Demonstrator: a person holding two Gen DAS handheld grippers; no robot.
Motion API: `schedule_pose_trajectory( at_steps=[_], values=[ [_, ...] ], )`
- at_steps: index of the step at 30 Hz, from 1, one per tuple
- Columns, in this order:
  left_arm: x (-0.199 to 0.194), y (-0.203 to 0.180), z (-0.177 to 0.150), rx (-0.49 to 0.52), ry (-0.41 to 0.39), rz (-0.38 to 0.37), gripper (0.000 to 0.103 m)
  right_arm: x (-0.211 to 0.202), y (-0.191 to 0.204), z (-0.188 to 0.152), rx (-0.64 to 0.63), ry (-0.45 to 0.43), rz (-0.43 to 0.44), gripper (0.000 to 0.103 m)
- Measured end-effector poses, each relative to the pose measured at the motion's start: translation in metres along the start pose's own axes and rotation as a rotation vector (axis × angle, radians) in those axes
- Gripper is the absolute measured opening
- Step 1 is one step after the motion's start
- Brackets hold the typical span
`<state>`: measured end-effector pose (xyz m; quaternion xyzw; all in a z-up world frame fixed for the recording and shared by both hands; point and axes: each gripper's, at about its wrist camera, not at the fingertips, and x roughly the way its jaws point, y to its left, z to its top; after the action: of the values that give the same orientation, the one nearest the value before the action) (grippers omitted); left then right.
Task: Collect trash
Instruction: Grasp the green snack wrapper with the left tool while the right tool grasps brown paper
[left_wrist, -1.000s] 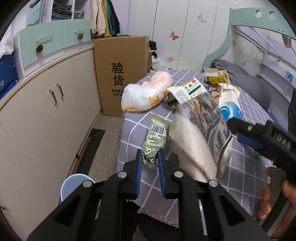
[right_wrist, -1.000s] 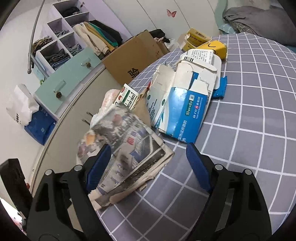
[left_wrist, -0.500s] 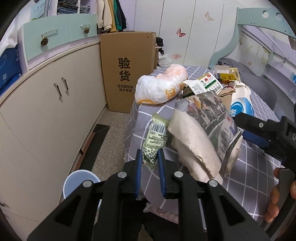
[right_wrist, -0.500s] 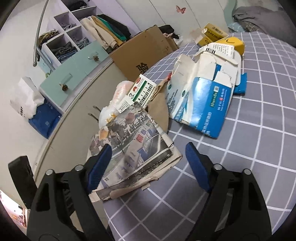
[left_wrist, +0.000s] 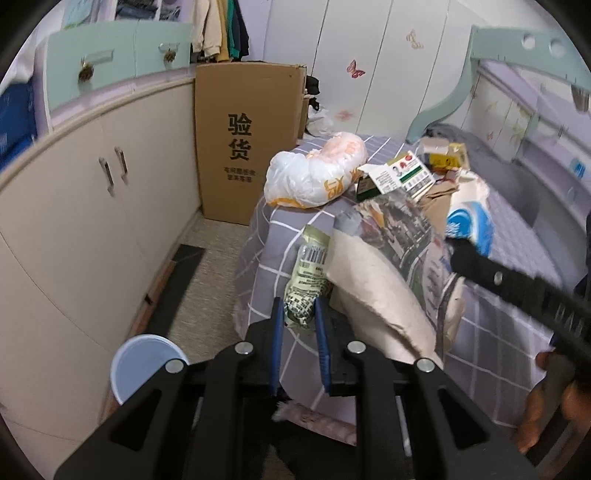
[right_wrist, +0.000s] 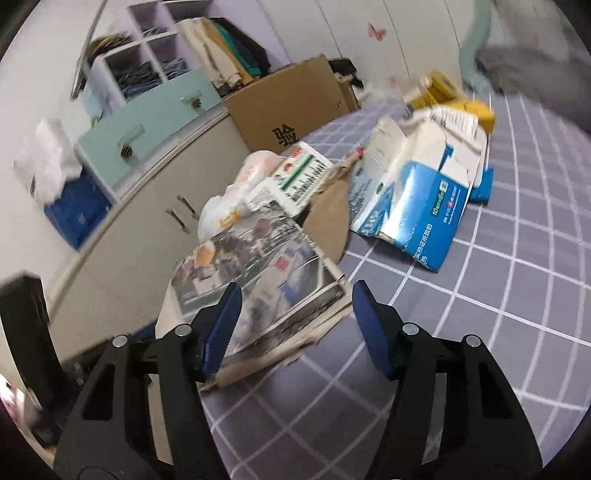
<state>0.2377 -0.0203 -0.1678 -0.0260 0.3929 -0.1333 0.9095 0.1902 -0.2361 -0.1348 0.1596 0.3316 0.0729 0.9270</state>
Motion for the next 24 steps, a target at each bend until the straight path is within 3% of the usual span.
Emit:
schedule_pose_trajectory(
  at_steps=[6, 11, 17, 20, 24],
  values=[
    [-0.012, 0.019, -0.011, -0.074, 0.009, -0.055, 0.016, -0.022, 0.036, -0.032, -0.285, -0.047, -0.088, 0.063],
    [-0.021, 0.021, -0.023, -0.098, 0.011, -0.089, 0.016, -0.028, 0.055, -0.055, -0.392, -0.022, -0.052, 0.068],
    [-0.033, 0.033, -0.026, -0.126, -0.002, -0.089, 0.016, -0.020, 0.083, -0.067, -0.519, -0.041, -0.104, 0.074],
    [-0.039, 0.039, -0.029, -0.131, -0.012, -0.064, 0.016, -0.008, 0.100, -0.070, -0.625, -0.068, -0.180, 0.078],
    [-0.046, 0.046, -0.031, -0.136, -0.021, -0.047, 0.016, 0.013, 0.109, -0.060, -0.670, -0.083, -0.274, 0.078]
  ],
)
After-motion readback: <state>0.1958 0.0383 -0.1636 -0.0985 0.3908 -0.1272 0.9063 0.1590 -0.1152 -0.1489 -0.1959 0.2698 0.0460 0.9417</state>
